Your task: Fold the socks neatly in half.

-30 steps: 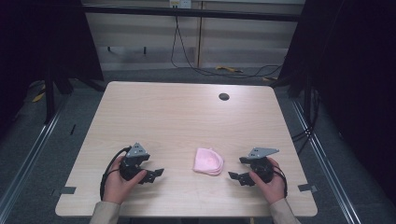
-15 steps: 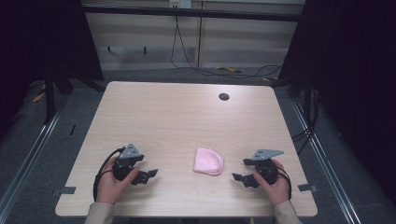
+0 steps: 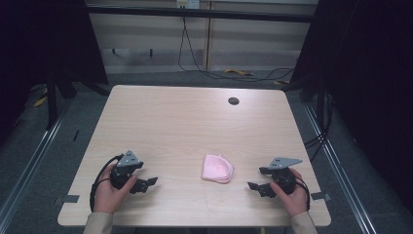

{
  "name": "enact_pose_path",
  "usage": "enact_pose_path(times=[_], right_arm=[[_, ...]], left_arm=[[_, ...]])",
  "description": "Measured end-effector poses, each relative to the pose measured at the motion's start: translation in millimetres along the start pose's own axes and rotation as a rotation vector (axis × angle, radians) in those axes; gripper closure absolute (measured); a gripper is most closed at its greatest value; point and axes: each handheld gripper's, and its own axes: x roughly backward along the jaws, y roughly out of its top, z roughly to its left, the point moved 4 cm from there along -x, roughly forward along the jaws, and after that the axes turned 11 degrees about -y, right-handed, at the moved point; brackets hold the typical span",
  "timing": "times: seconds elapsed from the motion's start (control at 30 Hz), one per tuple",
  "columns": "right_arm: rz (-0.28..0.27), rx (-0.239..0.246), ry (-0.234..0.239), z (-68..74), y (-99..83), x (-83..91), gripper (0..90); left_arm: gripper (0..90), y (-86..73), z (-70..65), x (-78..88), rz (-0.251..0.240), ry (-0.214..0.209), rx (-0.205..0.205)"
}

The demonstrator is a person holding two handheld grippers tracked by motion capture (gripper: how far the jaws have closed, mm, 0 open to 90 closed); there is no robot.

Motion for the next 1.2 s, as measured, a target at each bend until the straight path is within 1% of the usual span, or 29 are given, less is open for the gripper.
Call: enact_pose_path(times=[0.03,0.07,0.17,0.2,0.23,0.33,0.4,0.43,0.47,0.63,0.73,0.77,0.93,1.0,1.1,1.17,1.2], right_arm=[[0.001,-0.005,0.001,-0.7,-0.6,0.7,19.7],[0.000,-0.006,0.000,-1.7,-1.1,1.2,19.7],[-0.002,-0.013,-0.005,-3.4,-1.9,2.9,19.7],[-0.001,-0.014,-0.008,-3.8,-2.1,3.4,19.7],[-0.001,-0.013,-0.012,-4.5,-2.4,3.8,19.7],[0.000,-0.012,-0.021,-6.2,-3.4,4.2,19.7],[0.002,-0.009,-0.023,-7.2,-4.4,4.0,19.6],[0.001,-0.010,-0.026,-7.6,-4.6,4.1,19.6],[0.004,-0.006,-0.031,-7.7,-4.7,4.3,19.6],[0.001,0.030,-0.047,-7.4,-5.6,3.4,18.9],[-0.007,0.043,-0.045,-7.2,-7.1,3.7,18.8],[-0.006,0.048,-0.050,-7.7,-8.0,4.6,18.9],[-0.012,0.039,-0.056,-10.1,-10.7,6.7,18.7],[-0.013,0.047,-0.060,-10.3,-10.9,6.5,18.5],[-0.012,0.062,-0.072,-9.7,-10.8,5.7,18.1],[-0.013,0.065,-0.072,-9.4,-10.8,5.5,18.1],[-0.012,0.066,-0.074,-9.5,-10.8,5.6,18.0]], left_arm=[[16.9,-1.1,0.1,0.3,-0.005,-0.005,0.012],[16.8,-2.2,1.9,1.5,0.000,0.004,0.005],[17.0,-5.7,4.6,3.1,0.005,0.011,0.011],[17.0,-6.3,6.0,4.2,0.008,0.018,0.004],[17.0,-7.2,5.9,4.7,0.002,0.011,0.015],[17.0,-9.2,8.4,8.1,-0.003,0.017,0.018],[17.0,-11.0,10.1,10.4,0.002,0.023,0.018],[17.1,-12.1,10.6,11.5,0.002,0.023,0.026],[17.1,-12.8,11.2,12.1,-0.003,0.024,0.032],[17.2,-17.2,13.8,15.4,0.006,0.035,0.039],[17.3,-20.2,15.2,17.9,0.021,0.037,0.038],[17.3,-20.4,15.2,18.1,0.014,0.038,0.042],[17.3,-23.2,16.5,21.1,0.010,0.043,0.049],[17.3,-24.9,17.0,22.6,0.022,0.048,0.050],[17.4,-27.8,18.2,24.5,0.023,0.052,0.054],[17.4,-29.7,19.5,26.3,0.028,0.057,0.052],[17.5,-30.5,19.8,27.0,0.020,0.062,0.059]])
